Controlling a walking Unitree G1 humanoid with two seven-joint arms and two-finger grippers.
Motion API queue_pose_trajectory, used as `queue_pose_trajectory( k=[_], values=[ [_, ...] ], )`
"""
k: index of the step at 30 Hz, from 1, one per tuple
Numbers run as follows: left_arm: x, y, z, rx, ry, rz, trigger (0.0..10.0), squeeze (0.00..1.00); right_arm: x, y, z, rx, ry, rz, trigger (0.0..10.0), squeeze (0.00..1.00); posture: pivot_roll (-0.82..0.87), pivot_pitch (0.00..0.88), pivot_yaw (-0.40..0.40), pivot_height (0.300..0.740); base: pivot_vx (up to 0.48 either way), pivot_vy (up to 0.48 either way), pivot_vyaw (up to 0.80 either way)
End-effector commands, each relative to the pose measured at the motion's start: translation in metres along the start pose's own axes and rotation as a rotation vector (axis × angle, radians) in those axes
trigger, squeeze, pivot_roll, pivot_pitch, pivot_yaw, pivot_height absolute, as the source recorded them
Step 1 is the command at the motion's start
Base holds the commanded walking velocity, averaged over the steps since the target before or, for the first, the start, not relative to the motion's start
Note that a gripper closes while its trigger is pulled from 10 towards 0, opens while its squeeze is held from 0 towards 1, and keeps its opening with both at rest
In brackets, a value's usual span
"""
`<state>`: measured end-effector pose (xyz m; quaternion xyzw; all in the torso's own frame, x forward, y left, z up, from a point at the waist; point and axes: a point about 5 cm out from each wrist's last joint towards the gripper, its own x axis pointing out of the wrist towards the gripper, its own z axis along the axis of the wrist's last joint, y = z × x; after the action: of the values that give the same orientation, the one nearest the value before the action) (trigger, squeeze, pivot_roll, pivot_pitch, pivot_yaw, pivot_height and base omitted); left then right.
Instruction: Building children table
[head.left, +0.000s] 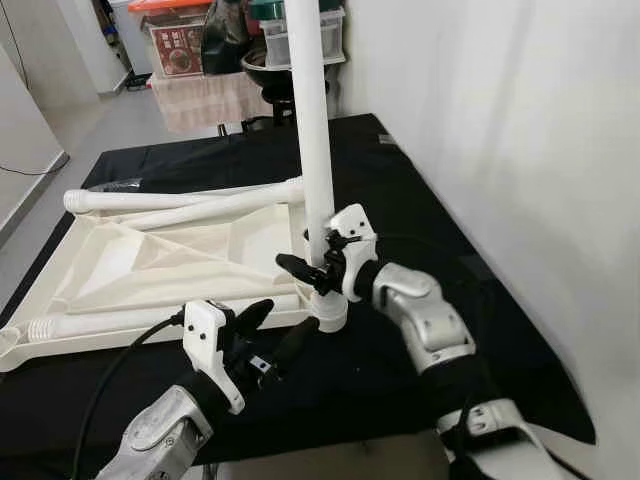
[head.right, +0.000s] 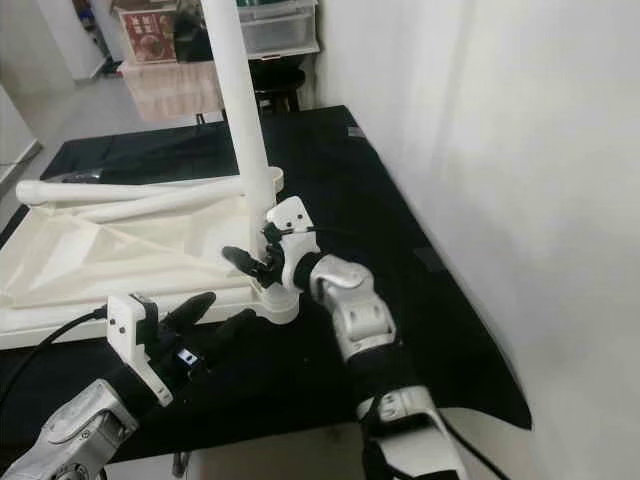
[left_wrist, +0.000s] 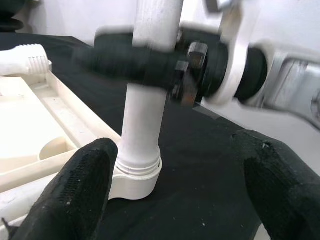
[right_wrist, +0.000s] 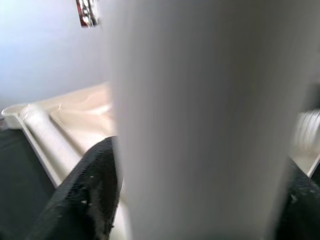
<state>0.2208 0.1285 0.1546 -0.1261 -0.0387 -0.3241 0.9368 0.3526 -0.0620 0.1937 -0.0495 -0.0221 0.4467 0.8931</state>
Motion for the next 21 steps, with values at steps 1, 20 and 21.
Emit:
queue_pose_trajectory(
  k=[1, 20, 21],
  values=[
    [-0.001, 0.001, -0.004, 0.004, 0.018, 0.011, 10.0, 0.0, 0.006, 0.008, -0.001, 0.034, -0.026, 0.107, 10.0, 1.0, -0.07, 0.035, 0.045, 0.74, 0.0, 0.0, 0.0],
    [-0.012, -0.004, 0.0, 0.135, 0.027, 0.127, 10.0, 0.0, 0.003, -0.022, -0.007, 0.107, 0.069, 0.34, 0.0, 0.0, -0.04, 0.06, 0.04, 0.74, 0.0, 0.0, 0.0],
    [-0.012, -0.004, 0.0, 0.135, 0.027, 0.127, 10.0, 0.0, 0.003, -0.022, -0.007, 0.107, 0.069, 0.34, 0.0, 0.0, -0.04, 0.06, 0.04, 0.74, 0.0, 0.0, 0.0]
  ],
)
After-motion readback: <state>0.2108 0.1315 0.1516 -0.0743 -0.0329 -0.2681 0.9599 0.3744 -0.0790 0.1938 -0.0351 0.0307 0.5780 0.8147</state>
